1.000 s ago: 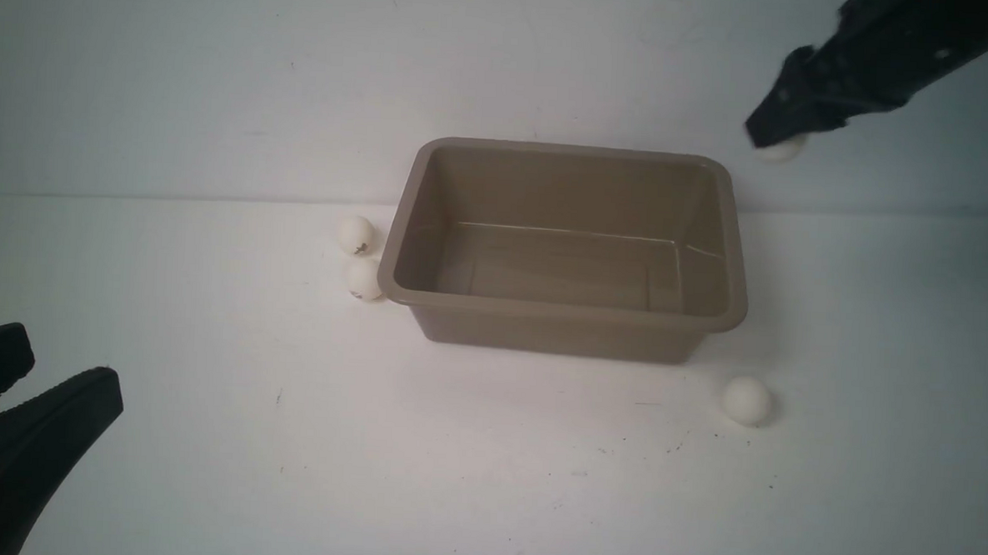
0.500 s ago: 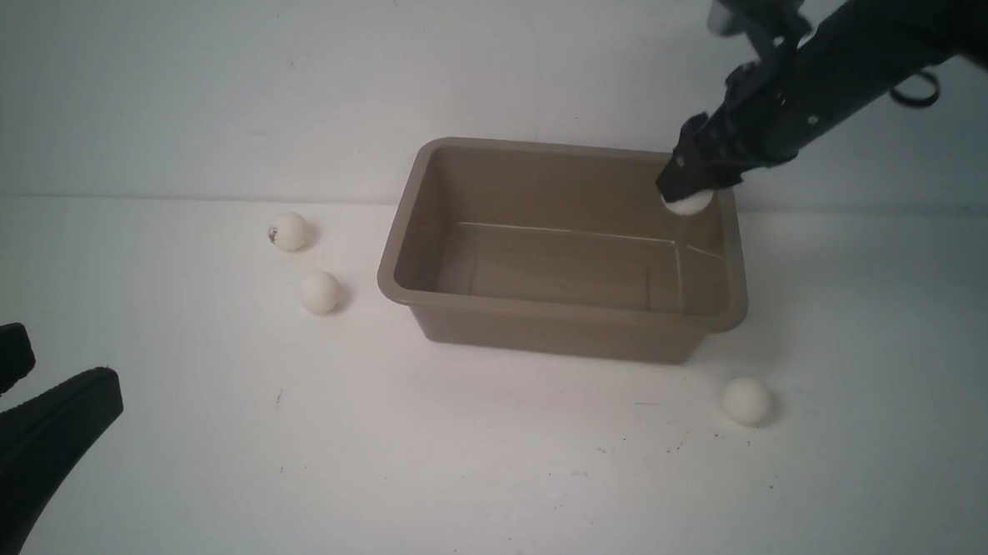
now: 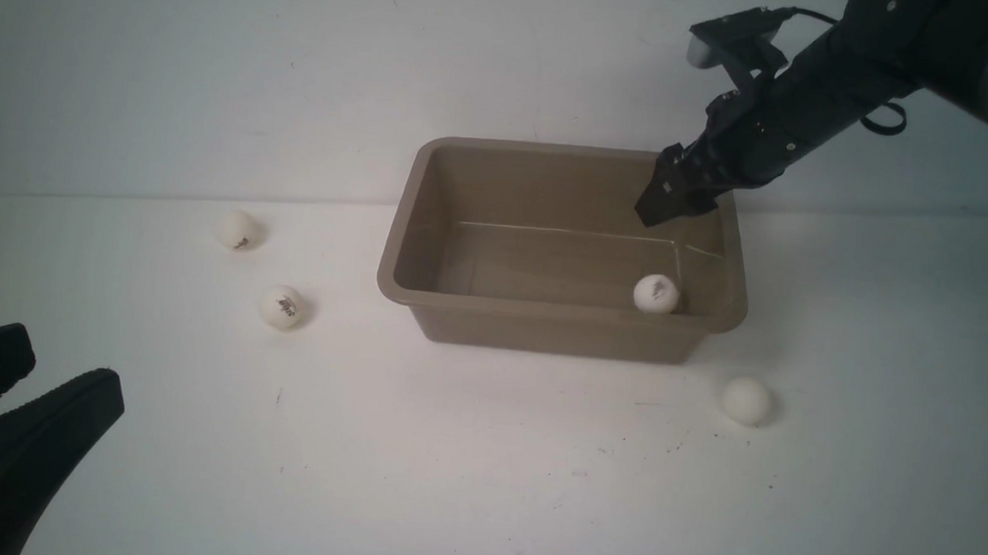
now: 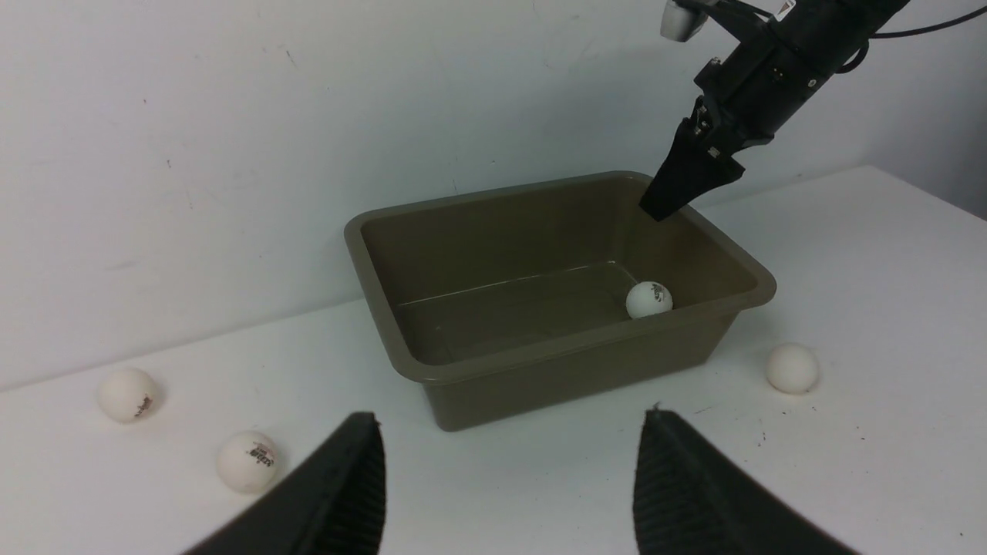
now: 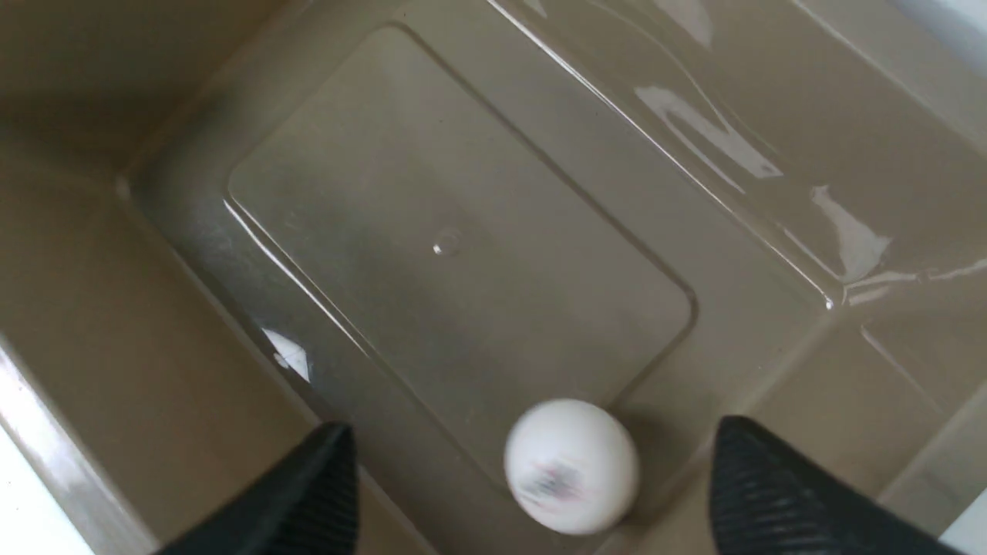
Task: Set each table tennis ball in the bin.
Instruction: Use the right arm to put the table tennis ball into the box, then use the right arm to clamp the table tennis ball closest to it
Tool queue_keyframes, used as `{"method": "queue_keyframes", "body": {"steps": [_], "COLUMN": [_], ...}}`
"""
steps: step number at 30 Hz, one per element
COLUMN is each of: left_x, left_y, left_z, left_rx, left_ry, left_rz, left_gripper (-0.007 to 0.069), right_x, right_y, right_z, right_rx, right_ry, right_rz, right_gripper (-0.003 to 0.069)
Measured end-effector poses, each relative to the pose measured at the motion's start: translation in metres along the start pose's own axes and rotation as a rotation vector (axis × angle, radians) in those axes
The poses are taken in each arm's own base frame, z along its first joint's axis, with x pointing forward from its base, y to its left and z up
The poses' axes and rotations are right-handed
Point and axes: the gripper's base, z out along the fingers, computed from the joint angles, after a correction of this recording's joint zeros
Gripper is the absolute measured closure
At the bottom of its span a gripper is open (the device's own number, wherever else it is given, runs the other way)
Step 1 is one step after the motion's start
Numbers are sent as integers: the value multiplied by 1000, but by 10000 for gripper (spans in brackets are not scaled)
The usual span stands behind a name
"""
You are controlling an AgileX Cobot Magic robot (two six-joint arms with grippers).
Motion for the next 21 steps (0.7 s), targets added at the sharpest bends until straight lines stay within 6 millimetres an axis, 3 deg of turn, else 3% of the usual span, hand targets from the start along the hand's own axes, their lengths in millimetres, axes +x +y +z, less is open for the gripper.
{"method": "queue_keyframes", "body": {"steps": [5,13,16,21], "left_x": [0,0,0,0], "left_y": [0,0,0,0], "left_z": [0,0,0,0], "left_rx": [0,0,0,-2], "left_ry": [0,0,0,-2], "left_rz": [0,1,1,1], "left_gripper": [230,230,230,230], "right_x": [-5,-5,-4,-4], "right_y": [2,14,21,26], "right_z": [-21,-104,-124,-136], "right_rx": [55,252,266,272], "right_ry": [-14,36,42,24], "right_rz": [-26,-43,-12,29], "right_gripper": [50,51,55,62]}}
